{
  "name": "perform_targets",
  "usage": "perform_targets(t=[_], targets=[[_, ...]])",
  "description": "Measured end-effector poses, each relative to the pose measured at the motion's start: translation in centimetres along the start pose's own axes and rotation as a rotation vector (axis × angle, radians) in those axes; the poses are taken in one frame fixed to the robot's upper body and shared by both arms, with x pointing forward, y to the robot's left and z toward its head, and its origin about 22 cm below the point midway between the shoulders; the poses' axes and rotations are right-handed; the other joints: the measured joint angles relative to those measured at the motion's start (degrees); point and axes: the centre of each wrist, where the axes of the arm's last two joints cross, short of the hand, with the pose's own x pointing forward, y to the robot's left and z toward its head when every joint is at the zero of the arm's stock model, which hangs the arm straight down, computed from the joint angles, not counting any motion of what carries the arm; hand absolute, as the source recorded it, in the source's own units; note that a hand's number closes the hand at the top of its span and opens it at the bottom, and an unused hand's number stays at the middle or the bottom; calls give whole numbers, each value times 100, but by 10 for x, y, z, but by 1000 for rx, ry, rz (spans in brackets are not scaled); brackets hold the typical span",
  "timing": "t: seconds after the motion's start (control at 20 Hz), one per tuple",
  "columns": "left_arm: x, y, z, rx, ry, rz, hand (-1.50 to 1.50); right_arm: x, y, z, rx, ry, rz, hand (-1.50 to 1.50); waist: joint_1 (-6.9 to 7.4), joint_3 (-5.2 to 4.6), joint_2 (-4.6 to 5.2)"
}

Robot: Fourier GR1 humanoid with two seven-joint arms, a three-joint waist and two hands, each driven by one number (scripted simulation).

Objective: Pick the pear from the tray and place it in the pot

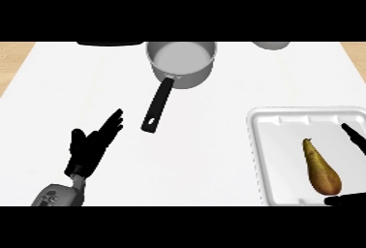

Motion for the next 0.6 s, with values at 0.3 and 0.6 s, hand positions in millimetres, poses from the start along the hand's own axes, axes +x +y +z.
perform_targets(t=[0.3, 0.6], targets=[[1, -5, 3, -3, 2, 3, 0, -22, -5, -2, 47, -57, -133, -150, 6, 2, -1], [-3, -8, 2, -2, -3, 2, 0, -37, 11, -9, 66, -99, -287, -150, 7, 2, -2]])
